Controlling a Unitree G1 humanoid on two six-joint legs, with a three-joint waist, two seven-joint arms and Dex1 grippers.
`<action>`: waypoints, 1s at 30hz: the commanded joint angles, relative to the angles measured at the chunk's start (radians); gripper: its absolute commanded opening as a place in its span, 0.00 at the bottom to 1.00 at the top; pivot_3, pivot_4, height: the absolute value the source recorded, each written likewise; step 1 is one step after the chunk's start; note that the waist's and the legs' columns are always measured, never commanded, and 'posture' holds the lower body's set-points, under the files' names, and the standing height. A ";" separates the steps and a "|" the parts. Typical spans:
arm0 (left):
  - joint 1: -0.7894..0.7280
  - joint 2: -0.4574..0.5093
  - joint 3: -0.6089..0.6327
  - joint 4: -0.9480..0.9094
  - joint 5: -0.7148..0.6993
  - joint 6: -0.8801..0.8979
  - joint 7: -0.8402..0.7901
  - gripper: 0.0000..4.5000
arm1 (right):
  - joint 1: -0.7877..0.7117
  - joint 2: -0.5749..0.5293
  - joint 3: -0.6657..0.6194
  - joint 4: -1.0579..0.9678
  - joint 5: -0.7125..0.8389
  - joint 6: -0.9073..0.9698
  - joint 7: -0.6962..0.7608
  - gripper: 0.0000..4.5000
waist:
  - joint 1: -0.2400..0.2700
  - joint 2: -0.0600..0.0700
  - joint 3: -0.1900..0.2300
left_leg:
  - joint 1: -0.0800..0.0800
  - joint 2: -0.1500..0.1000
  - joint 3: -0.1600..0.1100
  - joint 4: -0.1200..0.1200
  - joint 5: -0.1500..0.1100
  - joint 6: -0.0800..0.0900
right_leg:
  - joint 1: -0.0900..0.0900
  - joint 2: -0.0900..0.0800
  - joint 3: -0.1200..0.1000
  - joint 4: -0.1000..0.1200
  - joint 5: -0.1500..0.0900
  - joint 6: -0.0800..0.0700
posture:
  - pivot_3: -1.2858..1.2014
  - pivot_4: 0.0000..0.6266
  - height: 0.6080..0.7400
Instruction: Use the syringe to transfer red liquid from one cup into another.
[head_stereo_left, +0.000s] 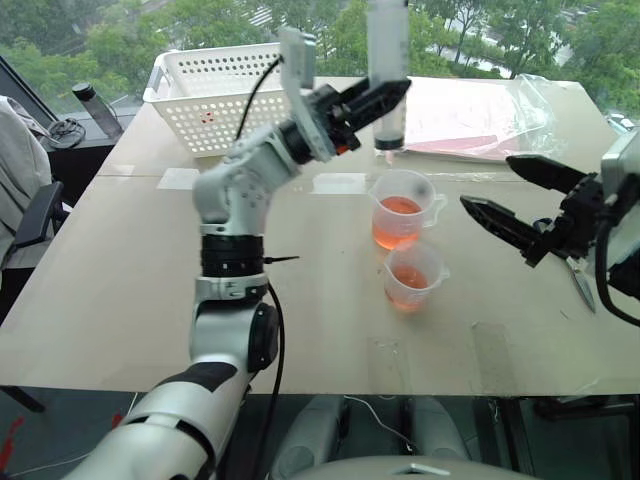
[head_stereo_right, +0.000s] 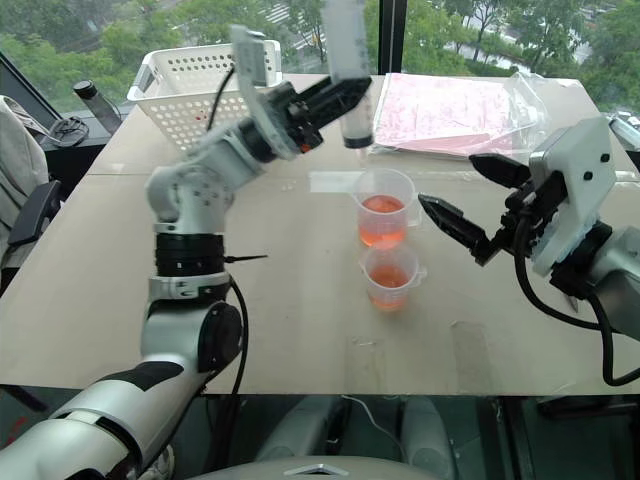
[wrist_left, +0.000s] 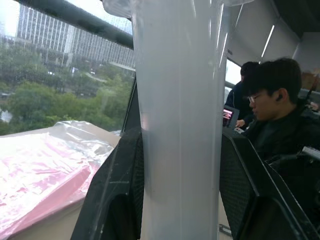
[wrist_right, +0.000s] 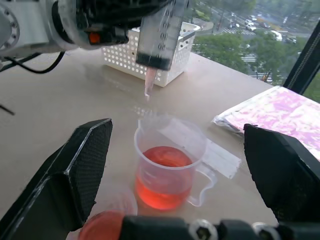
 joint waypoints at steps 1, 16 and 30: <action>0.033 -0.029 -0.060 0.080 0.092 -0.243 -0.030 0.32 | -0.096 0.008 0.039 0.029 -0.031 0.006 -0.086 1.00 | -0.001 0.000 0.000 | 0.000 0.000 0.000 0.000 0.000 0.000 | 0.000 0.000 0.000 0.000 0.000 0.000 | 0.52 0.24 1.00; 0.114 -0.102 -0.198 0.294 0.269 -0.542 -0.007 0.32 | -0.264 0.105 0.102 0.140 -0.080 0.106 -0.228 1.00 | 0.000 0.001 -0.001 | 0.000 0.000 0.000 0.000 -0.001 0.001 | 0.000 0.000 0.000 0.000 0.000 0.000 | 0.52 0.24 1.00; 0.117 -0.081 -0.243 0.269 0.295 -0.449 -0.035 0.32 | -0.459 0.210 0.174 0.262 0.025 0.224 -0.273 1.00 | 0.001 0.003 -0.003 | 0.000 -0.001 -0.001 0.001 -0.001 0.001 | 0.001 0.000 -0.001 0.001 0.000 0.000 | 0.52 0.24 1.00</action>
